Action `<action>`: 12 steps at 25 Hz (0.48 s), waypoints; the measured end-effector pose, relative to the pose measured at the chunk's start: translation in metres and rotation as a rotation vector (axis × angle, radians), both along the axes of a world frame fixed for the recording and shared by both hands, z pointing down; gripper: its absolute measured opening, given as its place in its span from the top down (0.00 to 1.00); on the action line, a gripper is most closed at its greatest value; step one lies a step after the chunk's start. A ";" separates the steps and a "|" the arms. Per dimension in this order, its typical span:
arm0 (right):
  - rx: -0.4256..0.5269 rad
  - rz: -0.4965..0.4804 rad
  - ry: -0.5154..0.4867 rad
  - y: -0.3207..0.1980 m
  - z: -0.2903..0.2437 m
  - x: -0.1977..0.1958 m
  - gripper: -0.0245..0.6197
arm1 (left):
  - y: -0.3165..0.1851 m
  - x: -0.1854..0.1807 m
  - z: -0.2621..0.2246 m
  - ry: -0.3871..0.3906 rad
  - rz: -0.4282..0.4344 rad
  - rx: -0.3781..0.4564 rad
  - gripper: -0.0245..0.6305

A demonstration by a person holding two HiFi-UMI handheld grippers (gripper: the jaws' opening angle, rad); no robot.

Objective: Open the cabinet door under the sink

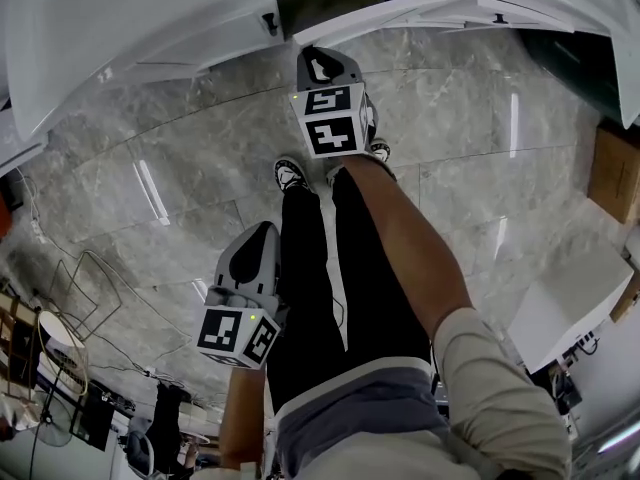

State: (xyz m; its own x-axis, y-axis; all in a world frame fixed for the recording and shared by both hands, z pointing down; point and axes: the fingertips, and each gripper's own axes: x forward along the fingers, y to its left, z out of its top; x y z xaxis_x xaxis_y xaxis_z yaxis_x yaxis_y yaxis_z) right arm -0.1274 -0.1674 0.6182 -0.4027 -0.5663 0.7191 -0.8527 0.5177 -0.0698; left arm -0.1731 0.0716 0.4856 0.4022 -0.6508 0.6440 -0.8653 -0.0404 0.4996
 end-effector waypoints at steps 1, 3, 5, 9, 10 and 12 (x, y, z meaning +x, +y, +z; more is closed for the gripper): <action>0.002 -0.002 -0.001 0.000 0.000 0.000 0.88 | -0.001 0.001 0.000 0.001 0.000 0.000 0.96; 0.009 -0.001 0.000 -0.002 -0.001 0.001 0.88 | -0.004 0.003 0.001 0.003 0.005 -0.001 0.96; 0.012 0.001 0.000 -0.001 -0.002 0.002 0.88 | -0.004 0.004 0.001 0.002 0.010 -0.007 0.96; 0.015 -0.003 0.003 0.001 -0.002 0.003 0.88 | -0.004 0.004 0.001 0.006 0.009 -0.009 0.96; 0.015 -0.007 0.005 0.002 -0.002 0.004 0.88 | -0.004 0.004 0.002 0.008 0.008 -0.009 0.96; 0.012 -0.016 0.009 0.004 -0.002 0.004 0.88 | -0.004 0.004 0.002 0.009 0.008 -0.015 0.96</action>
State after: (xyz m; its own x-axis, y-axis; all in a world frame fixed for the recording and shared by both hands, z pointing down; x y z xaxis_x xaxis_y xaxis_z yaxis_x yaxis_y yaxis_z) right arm -0.1235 -0.1634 0.6162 -0.4059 -0.5685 0.7156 -0.8446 0.5325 -0.0560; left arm -0.1690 0.0675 0.4876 0.4130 -0.6376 0.6503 -0.8605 -0.0392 0.5080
